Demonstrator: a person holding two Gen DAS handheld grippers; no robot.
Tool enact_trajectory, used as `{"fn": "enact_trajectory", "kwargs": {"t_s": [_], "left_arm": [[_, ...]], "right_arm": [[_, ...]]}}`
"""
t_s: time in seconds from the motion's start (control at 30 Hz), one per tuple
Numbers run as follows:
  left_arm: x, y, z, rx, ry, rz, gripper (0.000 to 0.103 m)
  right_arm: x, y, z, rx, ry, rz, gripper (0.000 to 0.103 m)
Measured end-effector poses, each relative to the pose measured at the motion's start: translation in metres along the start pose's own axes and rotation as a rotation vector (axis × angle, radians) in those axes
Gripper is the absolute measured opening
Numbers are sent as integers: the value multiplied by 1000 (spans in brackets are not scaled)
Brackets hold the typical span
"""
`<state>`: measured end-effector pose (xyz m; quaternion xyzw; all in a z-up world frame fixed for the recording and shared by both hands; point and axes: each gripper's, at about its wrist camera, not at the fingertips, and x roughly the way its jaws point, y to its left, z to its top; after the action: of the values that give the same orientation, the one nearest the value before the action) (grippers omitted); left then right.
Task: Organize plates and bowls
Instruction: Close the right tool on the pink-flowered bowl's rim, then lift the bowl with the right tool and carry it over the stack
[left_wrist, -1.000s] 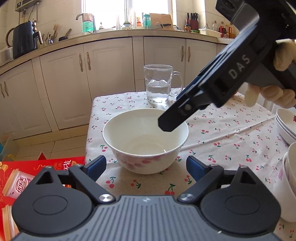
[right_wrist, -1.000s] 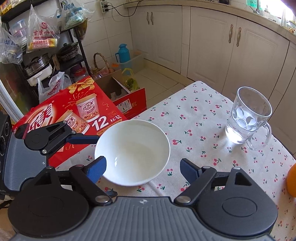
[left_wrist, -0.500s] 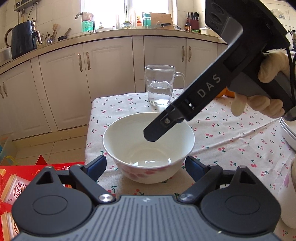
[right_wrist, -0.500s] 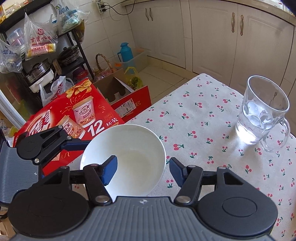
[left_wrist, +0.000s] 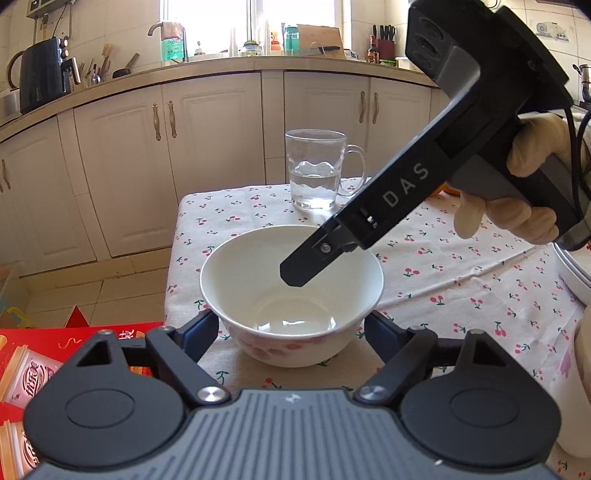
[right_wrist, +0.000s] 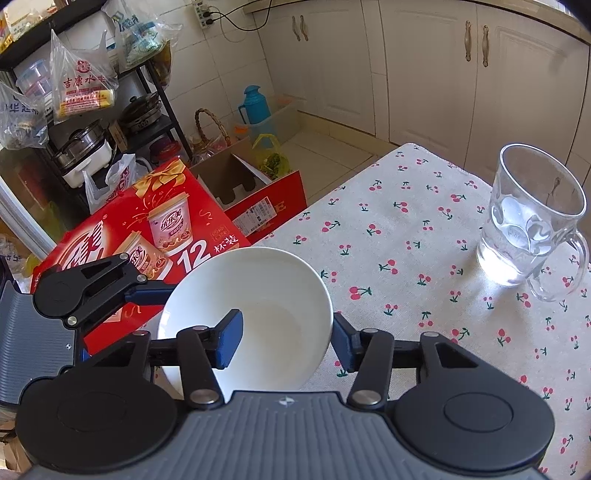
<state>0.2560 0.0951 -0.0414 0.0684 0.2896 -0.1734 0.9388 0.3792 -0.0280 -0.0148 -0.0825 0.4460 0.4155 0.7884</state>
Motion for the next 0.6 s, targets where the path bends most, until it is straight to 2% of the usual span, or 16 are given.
{"fn": "enact_trajectory", "kwargs": {"t_s": [0.33,0.6], "left_arm": [[-8,-7,-1,18,17,-5,86],[-33,-22,0,49,14,-20,86]], "right_arm": [[-6,4,-5,-1,4,6,57],[-27,14,-17,4,-1,24,57]]}}
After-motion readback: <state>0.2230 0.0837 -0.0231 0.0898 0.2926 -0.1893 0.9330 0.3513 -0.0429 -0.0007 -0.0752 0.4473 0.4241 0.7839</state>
